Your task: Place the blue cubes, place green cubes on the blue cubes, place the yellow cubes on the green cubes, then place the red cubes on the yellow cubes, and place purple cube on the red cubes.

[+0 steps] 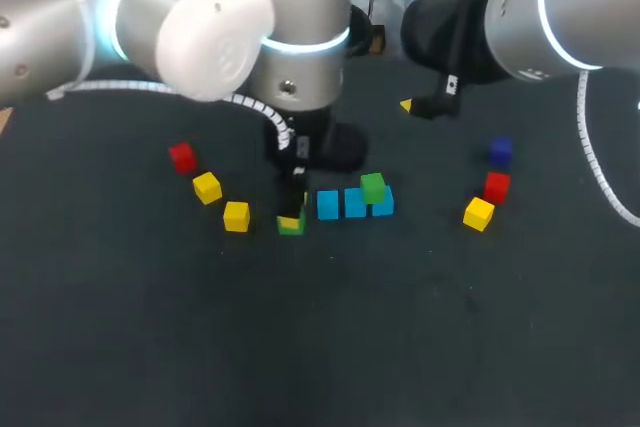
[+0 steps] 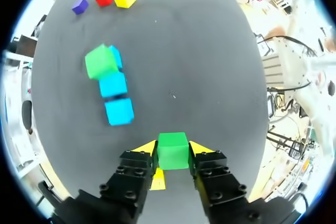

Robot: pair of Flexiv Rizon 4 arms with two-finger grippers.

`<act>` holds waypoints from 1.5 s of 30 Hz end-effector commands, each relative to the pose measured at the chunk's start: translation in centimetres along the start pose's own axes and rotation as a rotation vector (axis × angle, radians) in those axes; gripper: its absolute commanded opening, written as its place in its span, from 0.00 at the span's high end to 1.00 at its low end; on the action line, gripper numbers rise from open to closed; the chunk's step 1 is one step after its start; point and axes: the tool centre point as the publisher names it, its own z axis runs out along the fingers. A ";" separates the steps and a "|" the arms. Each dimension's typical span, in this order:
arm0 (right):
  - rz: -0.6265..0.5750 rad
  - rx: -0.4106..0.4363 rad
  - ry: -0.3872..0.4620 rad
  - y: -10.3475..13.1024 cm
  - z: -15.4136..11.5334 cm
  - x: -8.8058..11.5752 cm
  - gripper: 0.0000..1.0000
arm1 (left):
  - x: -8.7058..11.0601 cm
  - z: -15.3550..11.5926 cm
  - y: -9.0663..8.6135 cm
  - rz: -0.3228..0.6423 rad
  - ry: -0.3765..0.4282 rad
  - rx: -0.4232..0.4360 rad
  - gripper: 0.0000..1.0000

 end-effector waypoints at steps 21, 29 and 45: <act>0.002 0.043 -0.004 0.3 0.1 0.1 0.00 | 1.4 -0.7 1.3 -0.097 0.018 0.003 1.00; 0.002 0.043 -0.004 0.3 0.1 0.1 0.00 | 3.7 -1.2 0.9 -0.190 -0.004 -0.034 1.00; 0.142 0.253 -0.033 -6.5 -4.8 1.1 0.00 | 6.3 -3.2 1.6 -0.306 -0.045 -0.095 1.00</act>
